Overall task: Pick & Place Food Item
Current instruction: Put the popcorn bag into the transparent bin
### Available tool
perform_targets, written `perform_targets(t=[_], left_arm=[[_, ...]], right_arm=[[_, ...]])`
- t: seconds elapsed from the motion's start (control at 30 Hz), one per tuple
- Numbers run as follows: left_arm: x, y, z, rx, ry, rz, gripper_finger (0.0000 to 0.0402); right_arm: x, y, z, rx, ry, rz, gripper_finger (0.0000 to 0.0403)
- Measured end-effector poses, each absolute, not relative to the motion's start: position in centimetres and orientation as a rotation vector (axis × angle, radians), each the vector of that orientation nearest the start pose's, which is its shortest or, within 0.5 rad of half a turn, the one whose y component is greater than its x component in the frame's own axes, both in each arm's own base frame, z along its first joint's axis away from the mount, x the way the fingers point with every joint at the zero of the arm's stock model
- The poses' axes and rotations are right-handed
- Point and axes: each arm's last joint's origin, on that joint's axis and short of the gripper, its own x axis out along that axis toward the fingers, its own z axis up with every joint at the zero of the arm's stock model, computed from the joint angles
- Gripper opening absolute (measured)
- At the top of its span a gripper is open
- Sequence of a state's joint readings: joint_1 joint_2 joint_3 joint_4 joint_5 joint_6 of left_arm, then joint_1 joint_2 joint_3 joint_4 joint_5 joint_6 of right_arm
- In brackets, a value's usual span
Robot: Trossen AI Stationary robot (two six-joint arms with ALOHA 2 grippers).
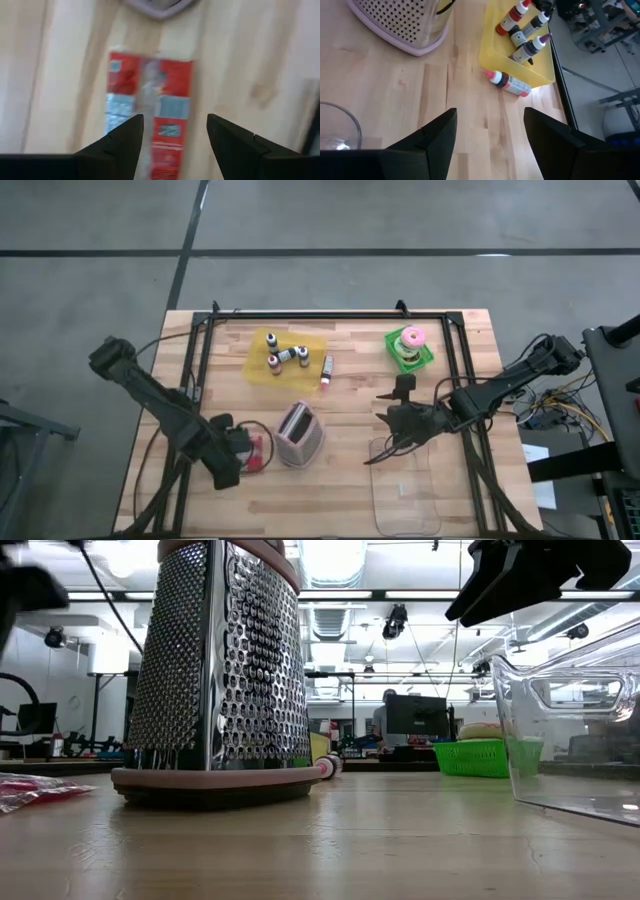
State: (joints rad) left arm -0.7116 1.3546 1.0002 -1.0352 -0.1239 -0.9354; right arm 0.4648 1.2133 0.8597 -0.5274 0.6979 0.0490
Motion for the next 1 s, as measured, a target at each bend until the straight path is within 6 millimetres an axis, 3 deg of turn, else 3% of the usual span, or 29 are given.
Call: perform_targets(t=[0.2,0.47,0.77,1.0], left_arm=[[15.9,-12.2,20.8,-0.217,1.411,0.207,0.0223],[14.4,-11.1,16.4,-0.277,1.467,0.156,0.0223],[13.5,-10.1,14.0,-0.320,1.460,0.114,0.0223],[13.5,-9.8,13.5,-0.343,1.439,0.105,0.0223]], right_arm=[[21.9,8.9,25.3,-0.441,0.732,-0.233,0.0226],[21.9,8.9,25.3,-0.456,0.734,-0.227,0.0226],[21.9,8.9,25.3,-0.454,0.741,-0.205,0.0226],[21.9,9.0,25.3,-0.454,0.741,-0.203,0.0226]])
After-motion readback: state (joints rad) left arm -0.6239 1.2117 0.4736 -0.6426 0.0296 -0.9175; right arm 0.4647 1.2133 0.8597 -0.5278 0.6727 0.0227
